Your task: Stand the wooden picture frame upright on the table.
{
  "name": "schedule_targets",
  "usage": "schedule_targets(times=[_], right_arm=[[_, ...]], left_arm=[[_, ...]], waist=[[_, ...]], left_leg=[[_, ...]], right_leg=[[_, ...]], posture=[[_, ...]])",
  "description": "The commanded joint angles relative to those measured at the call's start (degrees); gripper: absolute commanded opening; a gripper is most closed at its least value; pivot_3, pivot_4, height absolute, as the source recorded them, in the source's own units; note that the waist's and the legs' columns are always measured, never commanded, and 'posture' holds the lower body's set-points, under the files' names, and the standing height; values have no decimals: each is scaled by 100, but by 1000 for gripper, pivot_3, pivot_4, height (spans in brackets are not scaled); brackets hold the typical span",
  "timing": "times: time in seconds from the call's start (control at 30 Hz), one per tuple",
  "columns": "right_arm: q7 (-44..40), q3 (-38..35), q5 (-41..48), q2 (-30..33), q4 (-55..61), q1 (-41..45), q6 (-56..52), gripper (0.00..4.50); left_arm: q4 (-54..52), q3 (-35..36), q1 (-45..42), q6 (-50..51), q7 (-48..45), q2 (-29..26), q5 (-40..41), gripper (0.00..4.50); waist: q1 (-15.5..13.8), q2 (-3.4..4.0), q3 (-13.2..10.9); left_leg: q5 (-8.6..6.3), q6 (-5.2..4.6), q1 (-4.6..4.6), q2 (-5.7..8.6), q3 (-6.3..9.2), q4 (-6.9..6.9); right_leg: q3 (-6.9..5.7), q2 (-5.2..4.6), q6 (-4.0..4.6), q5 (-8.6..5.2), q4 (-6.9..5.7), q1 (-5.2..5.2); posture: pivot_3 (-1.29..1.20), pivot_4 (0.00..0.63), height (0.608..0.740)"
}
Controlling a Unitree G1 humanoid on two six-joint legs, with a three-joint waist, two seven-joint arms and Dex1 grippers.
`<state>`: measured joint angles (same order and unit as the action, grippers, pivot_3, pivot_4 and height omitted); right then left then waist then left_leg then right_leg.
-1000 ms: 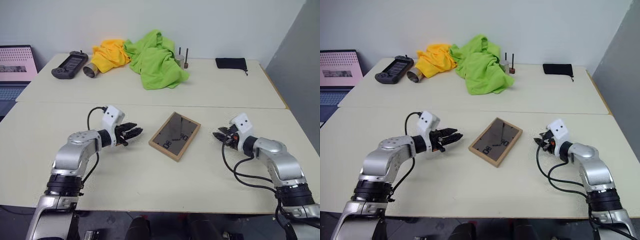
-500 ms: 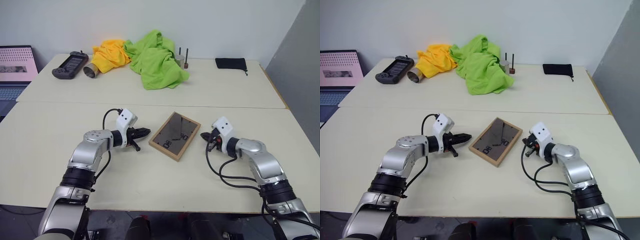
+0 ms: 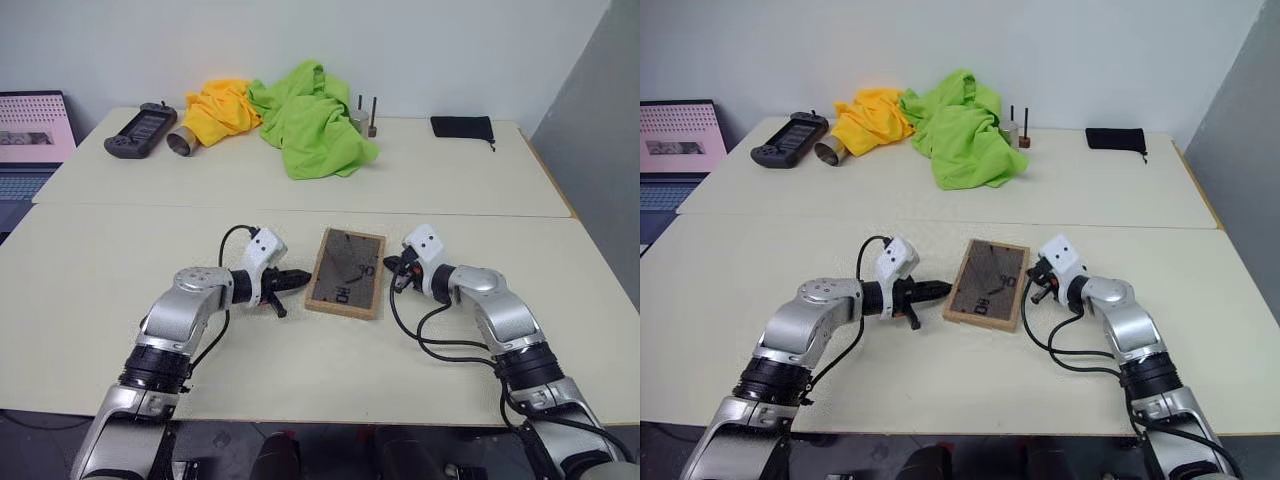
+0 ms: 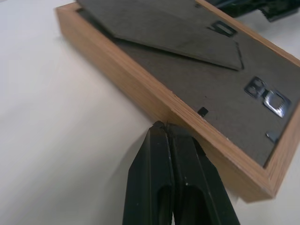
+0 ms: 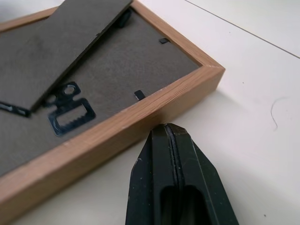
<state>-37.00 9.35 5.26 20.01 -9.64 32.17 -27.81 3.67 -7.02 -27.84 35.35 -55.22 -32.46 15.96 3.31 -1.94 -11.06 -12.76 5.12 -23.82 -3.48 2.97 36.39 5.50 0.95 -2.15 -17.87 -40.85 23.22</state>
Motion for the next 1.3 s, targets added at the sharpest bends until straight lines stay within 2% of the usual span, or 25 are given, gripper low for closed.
schedule_targets(times=[0.03, 0.23, 0.47, 0.77, 0.93, 1.3], right_arm=[[-149, 22, 68, 14, 308, 18, 122, 0], [-440, 48, 282, 53, 680, -165, -82, 0], [-695, 375, 364, -181, 917, -149, -286, 0], [-748, 608, 329, -521, 886, 31, -343, 0], [-730, 665, 393, -676, 991, 52, -531, 0], [-778, 724, 240, -292, 1155, -286, -588, 0]], left_arm=[[-425, 27, 68, 196, -12, -11, 174, 41], [25, 78, -92, -61, 338, 99, -84, 41], [-127, 153, 8, 79, 365, 11, -9, 41], [-1034, 376, 555, 825, 139, -754, 227, 41], [-1182, 500, 853, 822, 201, -985, 211, 41], [-1081, 759, 1038, 770, 122, -1301, 256, 41]], waist=[[-2, 0, 0], [2, 0, 0], [14, 0, 0], [54, 1, -1], [55, 1, -1], [79, 1, -1]], left_leg=[[0, 0, 0, 0, 1, 0], [0, -1, 0, 0, 1, 1], [0, 0, 0, -2, 2, 2], [0, 0, 2, -6, 4, 1], [0, 0, 2, -6, 5, 1], [-1, -1, 3, -7, 4, 0]], right_leg=[[-1, 0, 0, 0, 0, 0], [-1, 1, 0, 0, 0, 0], [-1, 2, 0, 0, -1, 0], [-2, 5, 0, 0, -1, 0], [-4, 4, 0, -1, -1, 0], [-3, 5, 1, -1, -1, 1]], posture=[[0, 150, 740], [0, 150, 740], [0, 150, 740], [0, 150, 740], [0, 150, 740], [0, 150, 740]])
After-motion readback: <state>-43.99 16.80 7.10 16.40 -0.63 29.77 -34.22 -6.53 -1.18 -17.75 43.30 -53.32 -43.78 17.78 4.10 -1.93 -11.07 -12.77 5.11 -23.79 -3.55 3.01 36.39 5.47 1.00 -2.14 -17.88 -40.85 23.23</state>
